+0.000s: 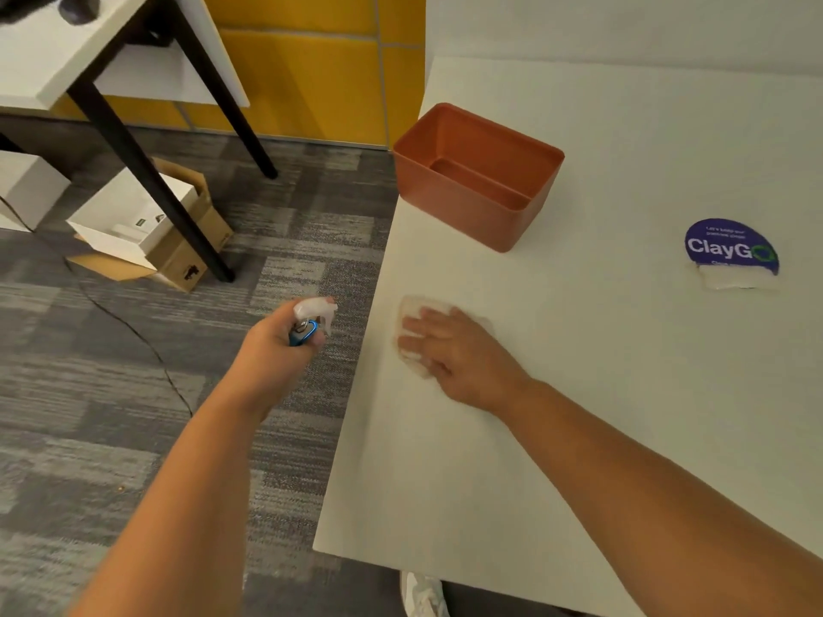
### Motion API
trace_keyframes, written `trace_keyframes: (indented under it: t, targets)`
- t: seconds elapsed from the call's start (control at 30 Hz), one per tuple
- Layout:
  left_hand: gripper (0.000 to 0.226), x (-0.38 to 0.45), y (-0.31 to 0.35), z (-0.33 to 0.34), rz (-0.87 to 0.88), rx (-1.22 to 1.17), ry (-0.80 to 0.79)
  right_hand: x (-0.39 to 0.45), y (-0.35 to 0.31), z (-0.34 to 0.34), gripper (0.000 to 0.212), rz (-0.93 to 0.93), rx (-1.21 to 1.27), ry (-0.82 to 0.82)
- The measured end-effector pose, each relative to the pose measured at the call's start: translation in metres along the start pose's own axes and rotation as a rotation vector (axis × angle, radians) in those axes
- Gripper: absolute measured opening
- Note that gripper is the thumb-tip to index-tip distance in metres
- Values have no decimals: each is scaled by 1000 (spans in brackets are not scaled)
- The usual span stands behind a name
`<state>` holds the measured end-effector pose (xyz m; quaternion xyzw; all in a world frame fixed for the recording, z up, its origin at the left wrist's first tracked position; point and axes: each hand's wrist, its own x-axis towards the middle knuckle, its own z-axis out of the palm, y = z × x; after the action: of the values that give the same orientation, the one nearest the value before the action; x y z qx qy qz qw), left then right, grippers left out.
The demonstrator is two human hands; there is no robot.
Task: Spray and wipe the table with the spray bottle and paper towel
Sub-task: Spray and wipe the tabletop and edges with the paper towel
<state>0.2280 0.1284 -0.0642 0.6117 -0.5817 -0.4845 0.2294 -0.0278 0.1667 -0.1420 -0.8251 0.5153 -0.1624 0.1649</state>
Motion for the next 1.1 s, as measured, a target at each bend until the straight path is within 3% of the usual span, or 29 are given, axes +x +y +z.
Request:
trace_keyframes:
  t: [0.07,0.23,0.37,0.5,0.57,0.63,0.83,1.0,1.1]
  targets:
    - [44,2,-3,-2,0,2,-1,-8,8,-8,40,-22,-3,3]
    - [41,2,-8,-3,-11,5,6,43,26,-12,41,235,-100,90]
    - [41,-3,-12,-5,-20,0,29,69,5,4,45,229,-93,79]
    - [39,-10,-13,-7,-34,39,51,25,-22,7,41,-47,-42,55]
    - [40,-13,-12,-6,-35,47,47,-5,-22,4,39,-93,8,20]
    - [40,-18,-8,-2,-37,45,47,-32,-9,-3,41,-64,10,-3]
    - [38,-36,1,19,-22,74,51,-57,31,-28,44,246,-8,145]
    - [38,-57,17,41,21,72,12,-102,11,-23,46,115,-35,45]
    - [45,-71,33,50,30,84,7,-129,20,-45,47,256,-37,133]
